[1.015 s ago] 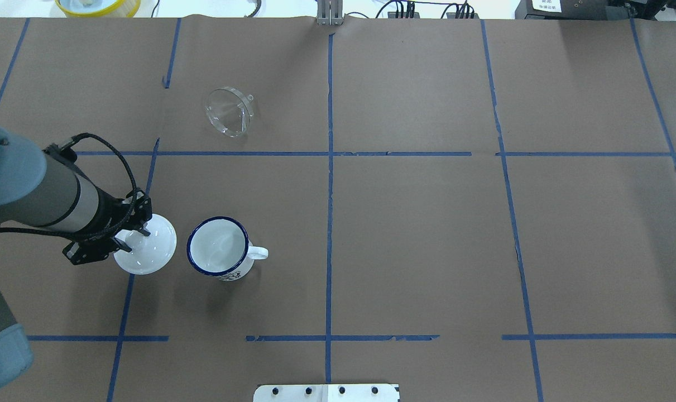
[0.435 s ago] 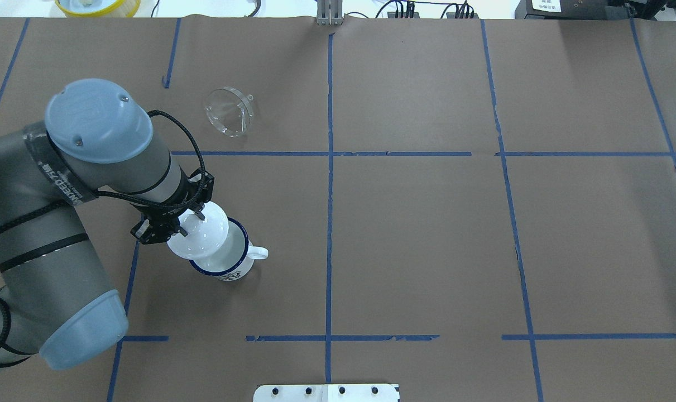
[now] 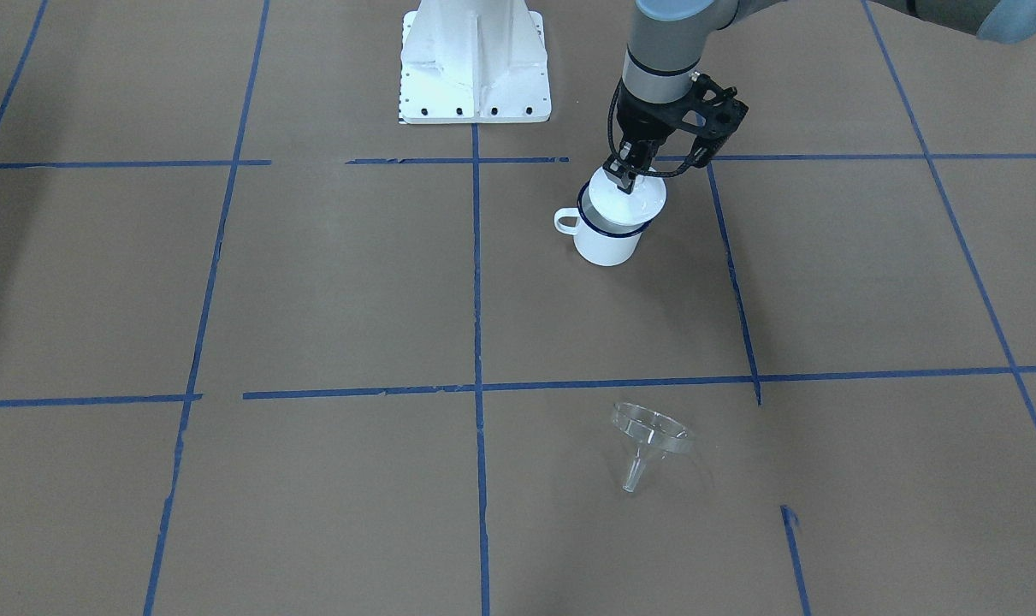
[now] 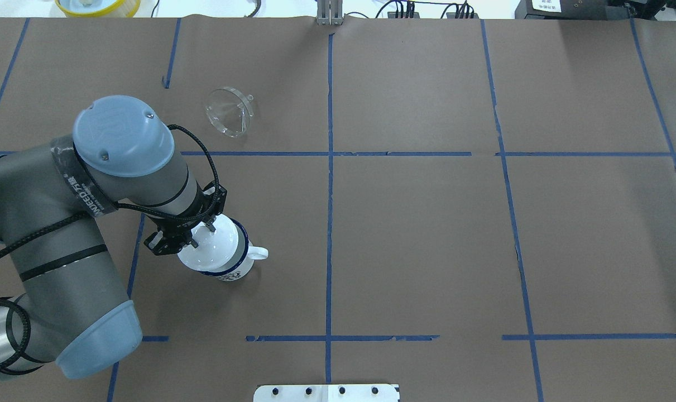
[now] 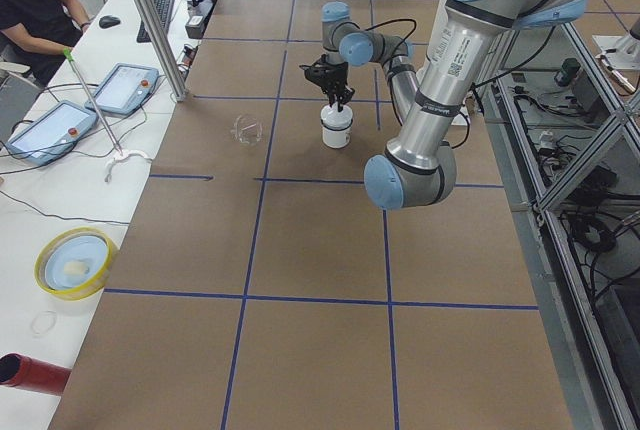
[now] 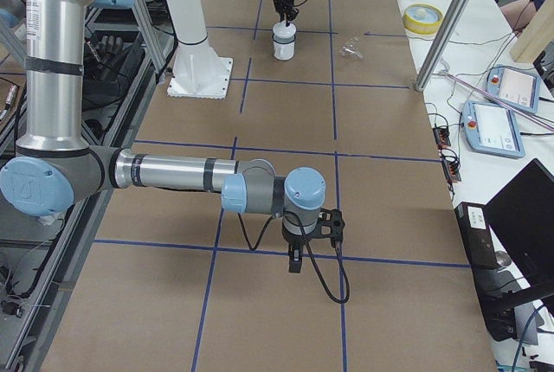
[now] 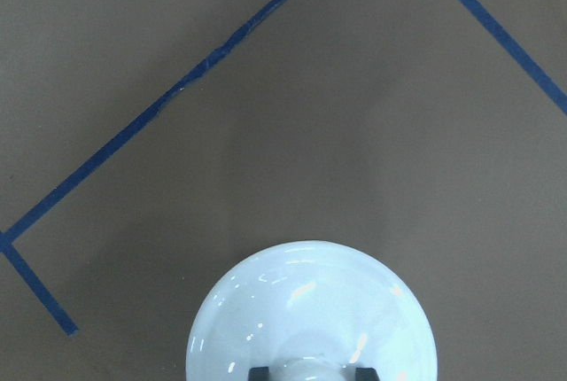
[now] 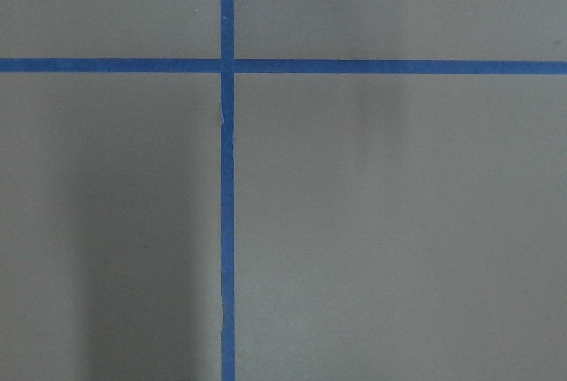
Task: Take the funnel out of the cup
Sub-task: 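Carry the white lid over the mug with the left gripper, then lower the lid onto the mug opening and open the left gripper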
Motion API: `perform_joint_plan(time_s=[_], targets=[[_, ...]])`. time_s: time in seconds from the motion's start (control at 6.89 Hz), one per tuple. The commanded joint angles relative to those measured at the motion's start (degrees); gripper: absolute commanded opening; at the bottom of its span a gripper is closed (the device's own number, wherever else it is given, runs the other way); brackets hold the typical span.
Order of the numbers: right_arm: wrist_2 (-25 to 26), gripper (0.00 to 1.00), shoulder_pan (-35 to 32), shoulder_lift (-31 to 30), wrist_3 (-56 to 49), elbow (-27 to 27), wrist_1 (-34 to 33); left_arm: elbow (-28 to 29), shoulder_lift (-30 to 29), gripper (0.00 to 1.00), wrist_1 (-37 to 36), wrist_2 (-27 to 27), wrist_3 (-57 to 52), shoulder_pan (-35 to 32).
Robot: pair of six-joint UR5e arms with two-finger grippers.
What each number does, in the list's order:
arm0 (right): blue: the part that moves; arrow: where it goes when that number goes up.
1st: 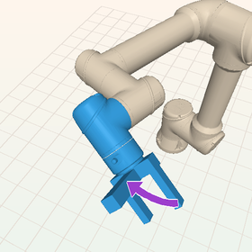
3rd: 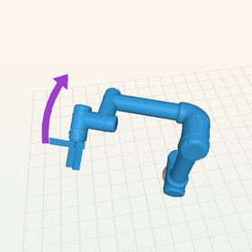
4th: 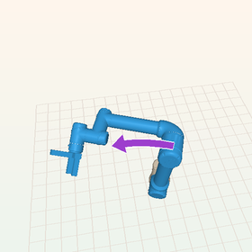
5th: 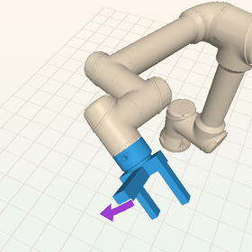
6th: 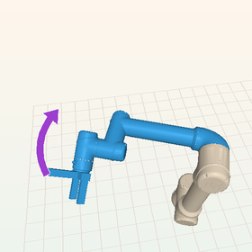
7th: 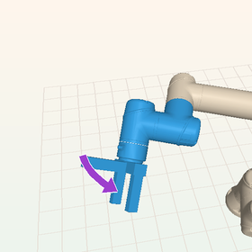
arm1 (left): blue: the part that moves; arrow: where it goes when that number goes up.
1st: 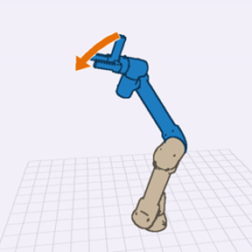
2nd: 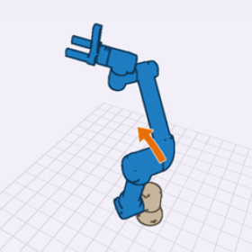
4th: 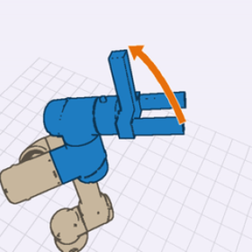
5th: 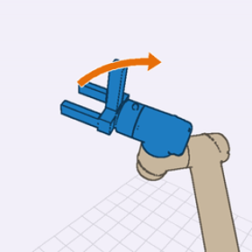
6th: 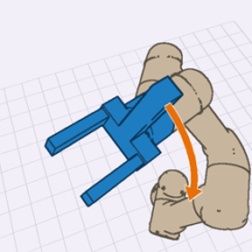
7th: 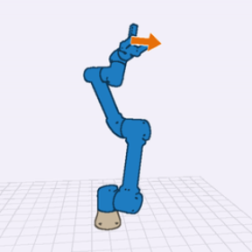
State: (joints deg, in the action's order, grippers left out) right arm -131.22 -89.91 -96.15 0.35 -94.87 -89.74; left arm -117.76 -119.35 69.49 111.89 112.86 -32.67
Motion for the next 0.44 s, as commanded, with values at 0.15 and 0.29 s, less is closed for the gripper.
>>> perform_joint_plan(time_s=[0.15, 0.29], targets=[[0.0, 1.0, 0.0, 0.0, 0.0, -0.05, 0.0, 1.66, -0.1, 0.0, 2.84, 0.0, -0.09, 0.24], [0.0, 1.0, 0.0, 0.0, 0.0, -0.05, 0.0, 1.49, -0.1, 0.0, 2.84, 0.0, -0.09, 0.24]])
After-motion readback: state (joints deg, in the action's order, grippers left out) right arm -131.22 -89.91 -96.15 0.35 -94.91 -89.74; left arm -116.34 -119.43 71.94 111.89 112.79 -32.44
